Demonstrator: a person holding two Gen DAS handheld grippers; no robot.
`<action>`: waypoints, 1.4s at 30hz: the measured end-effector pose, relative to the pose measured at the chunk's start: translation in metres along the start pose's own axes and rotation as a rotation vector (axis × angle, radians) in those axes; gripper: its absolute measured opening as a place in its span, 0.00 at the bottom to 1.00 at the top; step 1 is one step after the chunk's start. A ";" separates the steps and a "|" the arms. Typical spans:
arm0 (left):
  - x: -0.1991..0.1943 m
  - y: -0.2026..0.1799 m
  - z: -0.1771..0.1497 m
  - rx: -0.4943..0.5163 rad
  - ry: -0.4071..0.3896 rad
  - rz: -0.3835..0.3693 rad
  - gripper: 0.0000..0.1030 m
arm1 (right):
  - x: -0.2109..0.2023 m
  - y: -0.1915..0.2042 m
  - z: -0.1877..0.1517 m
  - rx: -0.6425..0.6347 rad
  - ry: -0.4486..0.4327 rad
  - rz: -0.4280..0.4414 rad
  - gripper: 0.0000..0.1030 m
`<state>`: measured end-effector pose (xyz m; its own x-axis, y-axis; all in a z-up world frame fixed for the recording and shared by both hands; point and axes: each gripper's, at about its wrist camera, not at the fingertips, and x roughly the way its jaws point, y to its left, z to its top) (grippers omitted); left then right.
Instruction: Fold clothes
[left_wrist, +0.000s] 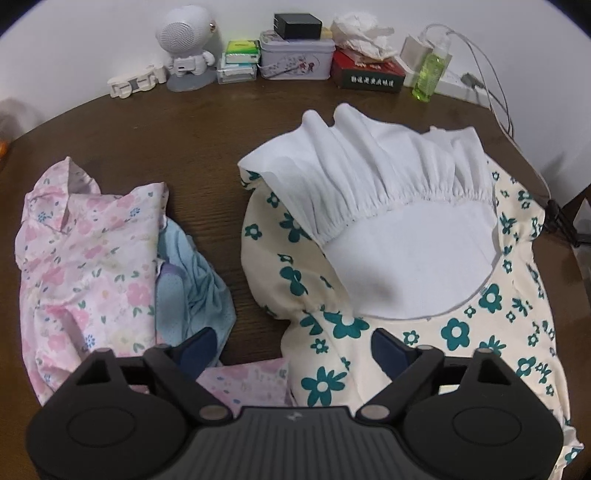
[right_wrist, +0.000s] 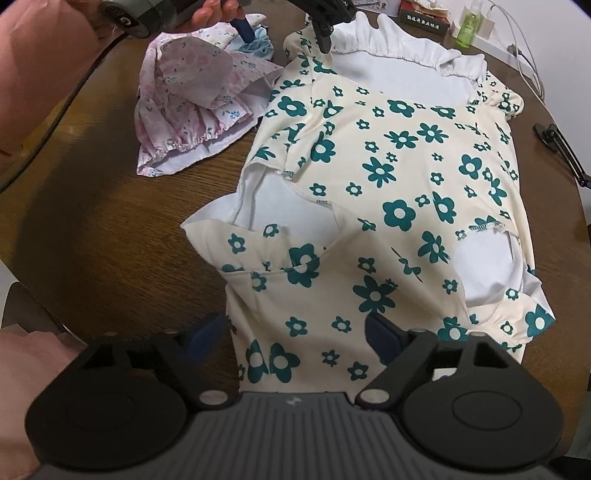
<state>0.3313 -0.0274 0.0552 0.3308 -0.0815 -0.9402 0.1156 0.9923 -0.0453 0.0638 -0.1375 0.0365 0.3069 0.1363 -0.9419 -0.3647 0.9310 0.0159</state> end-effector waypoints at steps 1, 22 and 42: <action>0.002 0.000 0.000 0.004 0.009 0.000 0.74 | 0.001 0.000 0.000 0.002 0.005 -0.001 0.81; 0.032 0.022 0.009 -0.026 0.066 -0.055 0.64 | 0.031 0.016 0.019 -0.029 0.080 0.007 0.57; 0.041 0.020 0.026 -0.048 0.030 -0.106 0.42 | 0.026 0.022 0.025 -0.104 0.050 -0.058 0.59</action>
<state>0.3714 -0.0134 0.0244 0.2906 -0.1844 -0.9389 0.1037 0.9815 -0.1607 0.0860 -0.1048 0.0212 0.2866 0.0636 -0.9559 -0.4374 0.8964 -0.0714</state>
